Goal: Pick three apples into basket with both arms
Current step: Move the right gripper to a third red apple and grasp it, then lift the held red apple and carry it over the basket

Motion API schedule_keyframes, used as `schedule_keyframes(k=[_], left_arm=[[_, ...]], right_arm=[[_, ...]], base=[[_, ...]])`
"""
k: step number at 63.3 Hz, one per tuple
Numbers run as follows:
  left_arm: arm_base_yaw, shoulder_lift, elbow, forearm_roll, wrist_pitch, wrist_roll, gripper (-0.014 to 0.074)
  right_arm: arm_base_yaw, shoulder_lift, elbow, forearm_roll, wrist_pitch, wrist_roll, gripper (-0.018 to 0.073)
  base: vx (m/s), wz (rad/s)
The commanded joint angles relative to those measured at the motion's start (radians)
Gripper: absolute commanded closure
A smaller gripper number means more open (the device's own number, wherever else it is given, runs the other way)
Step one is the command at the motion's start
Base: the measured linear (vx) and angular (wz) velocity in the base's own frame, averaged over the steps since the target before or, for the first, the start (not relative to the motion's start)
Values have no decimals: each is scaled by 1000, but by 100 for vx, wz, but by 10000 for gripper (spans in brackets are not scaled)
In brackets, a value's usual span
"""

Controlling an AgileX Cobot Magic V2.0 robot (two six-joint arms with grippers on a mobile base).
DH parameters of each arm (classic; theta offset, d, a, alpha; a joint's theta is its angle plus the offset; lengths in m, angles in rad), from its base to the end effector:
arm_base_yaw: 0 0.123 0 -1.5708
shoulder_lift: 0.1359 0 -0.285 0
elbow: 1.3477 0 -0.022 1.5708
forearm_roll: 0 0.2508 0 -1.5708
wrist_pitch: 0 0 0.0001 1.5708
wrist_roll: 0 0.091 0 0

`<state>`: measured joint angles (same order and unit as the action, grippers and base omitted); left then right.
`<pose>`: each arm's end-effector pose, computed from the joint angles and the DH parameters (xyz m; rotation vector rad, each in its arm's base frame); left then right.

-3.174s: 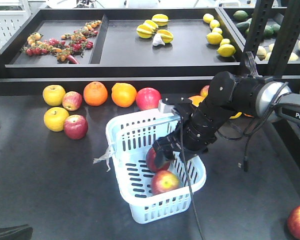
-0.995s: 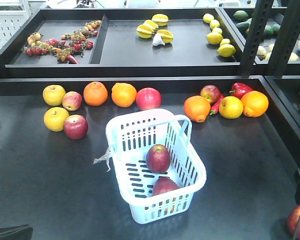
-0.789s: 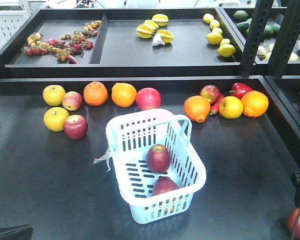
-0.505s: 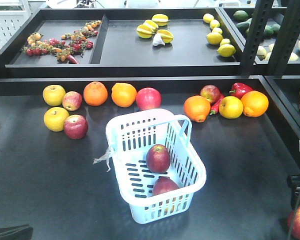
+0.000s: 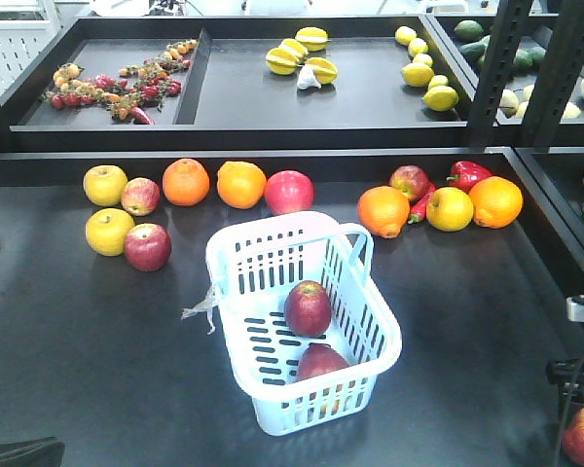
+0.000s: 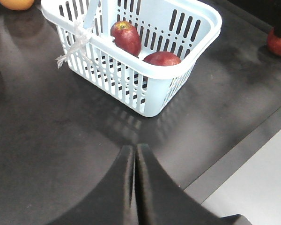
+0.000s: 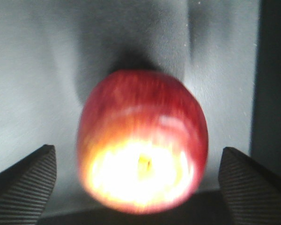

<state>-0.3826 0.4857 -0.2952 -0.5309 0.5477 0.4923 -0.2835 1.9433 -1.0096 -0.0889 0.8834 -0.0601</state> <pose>0.0773 -0.0570 0.2363 0.5948 2.0930 -0.4919 0.2931 -0.0919 0.1090 -0.2398 -2.9638 0.0536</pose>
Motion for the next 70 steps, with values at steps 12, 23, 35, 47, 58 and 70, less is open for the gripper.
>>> schedule_keyframes(k=[12,23,35,47,58,70], left_arm=[[-2,5,-24,-30,-58,-7,603],[-2,5,-24,-30,-58,-7,603],[-2,5,-24,-30,-58,-7,603],[-2,5,-24,-30,-58,-7,603],[-2,5,-24,-30,-58,-7,603],[-2,5,-24,-30,-58,-7,603]], right_arm=[[-8,7,-21,-14,-21,3,-85],[-8,19,-21,-12,-23,3,-35],[-8,15,-22,4,-3,1,113],[-8,-40,-22,30,9,-8,339],[-8,-163,-22,71,10,-20,494],[-4,-344,-22,180,37,-95,571]], base=[[0,0],[0,0],[0,0],[0,0],[0,0],[0,0]])
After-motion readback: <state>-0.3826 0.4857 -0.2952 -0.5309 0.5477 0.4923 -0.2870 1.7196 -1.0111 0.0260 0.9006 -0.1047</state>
